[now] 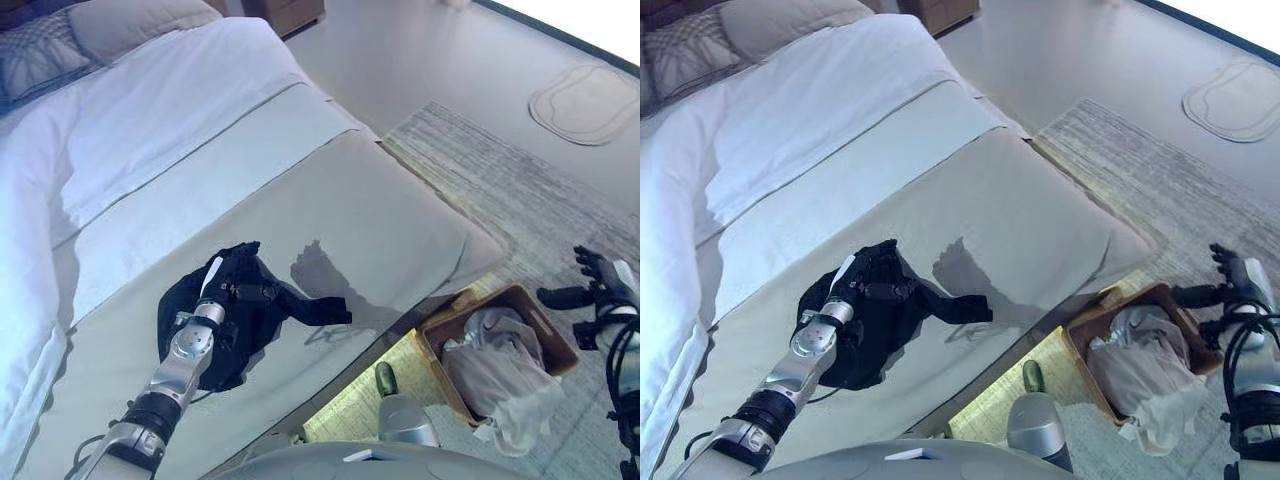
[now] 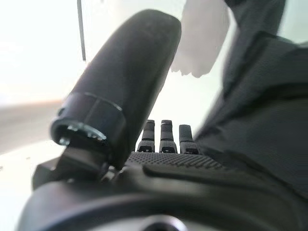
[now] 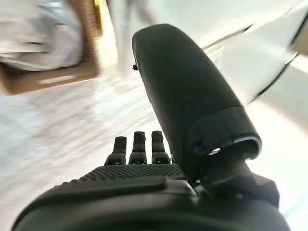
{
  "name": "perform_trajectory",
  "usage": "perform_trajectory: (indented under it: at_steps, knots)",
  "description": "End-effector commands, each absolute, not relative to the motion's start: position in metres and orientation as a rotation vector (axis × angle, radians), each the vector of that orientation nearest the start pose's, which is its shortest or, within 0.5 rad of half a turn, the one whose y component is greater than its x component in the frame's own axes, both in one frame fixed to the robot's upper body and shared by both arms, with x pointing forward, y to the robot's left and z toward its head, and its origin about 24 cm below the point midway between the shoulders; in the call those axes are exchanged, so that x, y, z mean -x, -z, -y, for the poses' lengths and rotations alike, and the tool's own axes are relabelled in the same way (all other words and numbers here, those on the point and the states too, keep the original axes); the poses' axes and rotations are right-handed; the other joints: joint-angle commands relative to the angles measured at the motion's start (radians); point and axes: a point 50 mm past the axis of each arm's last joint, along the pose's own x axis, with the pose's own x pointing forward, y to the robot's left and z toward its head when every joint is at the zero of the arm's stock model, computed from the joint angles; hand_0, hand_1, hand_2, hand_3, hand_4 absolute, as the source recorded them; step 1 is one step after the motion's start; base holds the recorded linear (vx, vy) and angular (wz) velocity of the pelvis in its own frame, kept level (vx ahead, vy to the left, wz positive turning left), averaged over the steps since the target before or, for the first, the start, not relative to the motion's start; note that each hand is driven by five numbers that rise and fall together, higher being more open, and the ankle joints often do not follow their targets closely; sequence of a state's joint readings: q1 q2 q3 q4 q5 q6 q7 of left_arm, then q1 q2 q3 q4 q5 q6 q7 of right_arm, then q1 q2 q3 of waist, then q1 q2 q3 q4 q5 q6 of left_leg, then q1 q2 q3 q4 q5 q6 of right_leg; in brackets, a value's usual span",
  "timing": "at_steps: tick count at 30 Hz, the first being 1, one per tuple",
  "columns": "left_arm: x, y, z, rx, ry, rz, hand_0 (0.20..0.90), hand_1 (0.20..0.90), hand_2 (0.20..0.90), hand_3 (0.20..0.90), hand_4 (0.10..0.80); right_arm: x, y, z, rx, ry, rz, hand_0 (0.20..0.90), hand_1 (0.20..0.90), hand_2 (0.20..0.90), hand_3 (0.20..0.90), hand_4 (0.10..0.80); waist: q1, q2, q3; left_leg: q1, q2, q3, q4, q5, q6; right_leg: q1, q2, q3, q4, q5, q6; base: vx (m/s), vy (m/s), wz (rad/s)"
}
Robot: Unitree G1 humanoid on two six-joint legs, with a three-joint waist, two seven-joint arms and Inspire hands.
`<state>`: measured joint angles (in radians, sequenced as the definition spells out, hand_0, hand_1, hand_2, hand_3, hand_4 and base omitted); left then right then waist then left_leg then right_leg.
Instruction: Pick up the clothes from the bed and place them into the basket
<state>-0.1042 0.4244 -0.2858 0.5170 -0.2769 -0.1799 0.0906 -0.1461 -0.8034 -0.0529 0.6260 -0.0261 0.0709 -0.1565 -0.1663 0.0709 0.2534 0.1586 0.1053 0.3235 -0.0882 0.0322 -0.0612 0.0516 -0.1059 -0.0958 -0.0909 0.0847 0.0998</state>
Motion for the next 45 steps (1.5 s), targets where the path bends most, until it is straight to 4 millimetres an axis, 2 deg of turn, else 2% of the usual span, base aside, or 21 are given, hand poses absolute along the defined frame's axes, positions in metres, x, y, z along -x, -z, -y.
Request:
perform_trajectory:
  at_steps: [1,6,13,17,22,24,27,28,30,33,38,42,45]
  knots:
    - [-0.265,-0.012,-0.229,-0.203,-0.061,-0.054,0.900,0.900,0.900,0.900,0.800,-0.290,-0.115,0.369,0.874,0.507,-0.154,0.900,0.900,0.900,0.900,0.800,0.080,-0.071,-0.077,-0.023,-0.007,-0.060,0.102,-0.123,0.010,-0.055,0.000,-0.041,0.096,-0.060,0.001,-0.034,0.001,0.47]
    - [-0.261,-0.008,-0.237,-0.185,-0.109,-0.059,0.900,0.900,0.900,0.900,0.800,-0.324,-0.135,0.334,0.943,0.403,-0.064,0.900,0.900,0.900,0.900,0.800,0.154,-0.066,-0.058,-0.055,-0.019,-0.128,0.087,-0.094,0.001,-0.033,-0.014,-0.093,0.088,-0.070,-0.009,-0.009,0.005,0.43]
    - [-0.242,0.007,-0.249,-0.169,-0.156,-0.132,0.900,0.900,0.900,0.900,0.800,-0.353,-0.159,0.294,1.101,0.267,0.033,0.900,0.900,0.900,0.900,0.800,0.256,-0.063,-0.043,-0.095,-0.029,-0.204,0.087,-0.069,-0.010,-0.011,-0.038,-0.164,0.086,-0.084,-0.024,0.079,0.045,0.41]
    - [-0.233,0.009,-0.254,-0.159,-0.155,-0.140,0.900,0.900,0.900,0.900,0.800,-0.363,-0.176,0.280,1.196,0.255,0.087,0.900,0.900,0.900,0.900,0.800,0.309,-0.054,-0.011,-0.138,-0.038,-0.244,0.101,-0.055,-0.011,-0.023,-0.047,-0.204,0.124,-0.107,-0.035,0.017,0.077,0.43]
    - [-0.243,-0.006,-0.253,-0.174,-0.104,-0.085,0.900,0.900,0.900,0.900,0.800,-0.376,-0.216,0.273,1.233,0.310,0.157,0.900,0.900,0.900,0.900,0.800,0.384,-0.025,0.077,-0.246,-0.054,-0.310,0.152,-0.034,-0.007,-0.105,-0.065,-0.277,0.265,-0.167,-0.062,-0.099,0.066,0.46]
    - [-0.247,-0.014,-0.251,-0.175,-0.056,-0.055,0.900,0.900,0.900,0.900,0.800,-0.380,-0.235,0.271,1.251,0.342,0.183,0.900,0.900,0.900,0.900,0.800,0.425,-0.004,0.134,-0.300,-0.071,-0.345,0.206,-0.040,-0.003,-0.152,-0.091,-0.311,0.363,-0.206,-0.081,-0.031,0.046,0.50]
    - [-0.248,-0.019,-0.248,-0.176,-0.022,-0.027,0.900,0.900,0.900,0.900,0.800,-0.383,-0.248,0.269,1.263,0.359,0.196,0.900,0.900,0.900,0.900,0.800,0.455,0.016,0.176,-0.358,-0.089,-0.368,0.269,-0.046,0.007,-0.199,-0.126,-0.339,0.460,-0.230,-0.095,0.037,0.038,0.36]
    - [-0.247,-0.018,-0.246,-0.169,-0.014,-0.023,0.900,0.900,0.900,0.900,0.800,-0.385,-0.250,0.265,1.271,0.356,0.197,0.900,0.900,0.900,0.900,0.800,0.470,0.020,0.199,-0.376,-0.103,-0.388,0.310,-0.075,0.007,-0.219,-0.142,-0.333,0.518,-0.268,-0.093,0.111,0.058,0.41]
    - [-0.245,-0.018,-0.243,-0.153,-0.009,-0.017,0.900,0.900,0.900,0.900,0.800,-0.389,-0.253,0.258,1.295,0.344,0.194,0.900,0.900,0.900,0.900,0.800,0.492,0.034,0.238,-0.428,-0.127,-0.408,0.377,-0.089,0.017,-0.258,-0.167,-0.343,0.598,-0.293,-0.104,0.097,0.094,0.44]
    - [-0.243,-0.018,-0.235,-0.138,0.006,0.001,0.900,0.900,0.900,0.900,0.800,-0.394,-0.255,0.249,1.319,0.341,0.176,0.900,0.900,0.900,0.900,0.800,0.511,0.047,0.267,-0.481,-0.146,-0.409,0.412,-0.091,0.031,-0.305,-0.188,-0.357,0.643,-0.297,-0.103,0.030,0.103,0.32]
    - [-0.241,-0.025,-0.223,-0.115,0.037,0.054,0.900,0.900,0.900,0.900,0.800,-0.400,-0.254,0.244,1.351,0.346,0.118,0.900,0.900,0.900,0.900,0.800,0.540,0.064,0.267,-0.617,-0.166,-0.406,0.462,-0.093,0.057,-0.432,-0.213,-0.368,0.691,-0.285,-0.092,-0.027,0.075,0.20]
    - [-0.244,-0.040,-0.218,-0.087,0.034,0.123,0.900,0.900,0.900,0.900,0.800,-0.405,-0.255,0.240,1.330,0.351,0.082,0.900,0.900,0.900,0.900,0.800,0.555,0.078,0.267,-0.757,-0.179,-0.387,0.545,-0.115,0.084,-0.565,-0.236,-0.363,0.765,-0.283,-0.084,-0.047,0.011,0.12]
    - [-0.244,-0.046,-0.212,-0.090,0.054,0.151,0.900,0.900,0.900,0.900,0.800,-0.408,-0.254,0.238,1.320,0.349,0.053,0.900,0.900,0.900,0.900,0.800,0.562,0.088,0.267,-0.828,-0.187,-0.380,0.597,-0.129,0.095,-0.631,-0.239,-0.352,0.809,-0.289,-0.085,-0.045,-0.008,0.00]
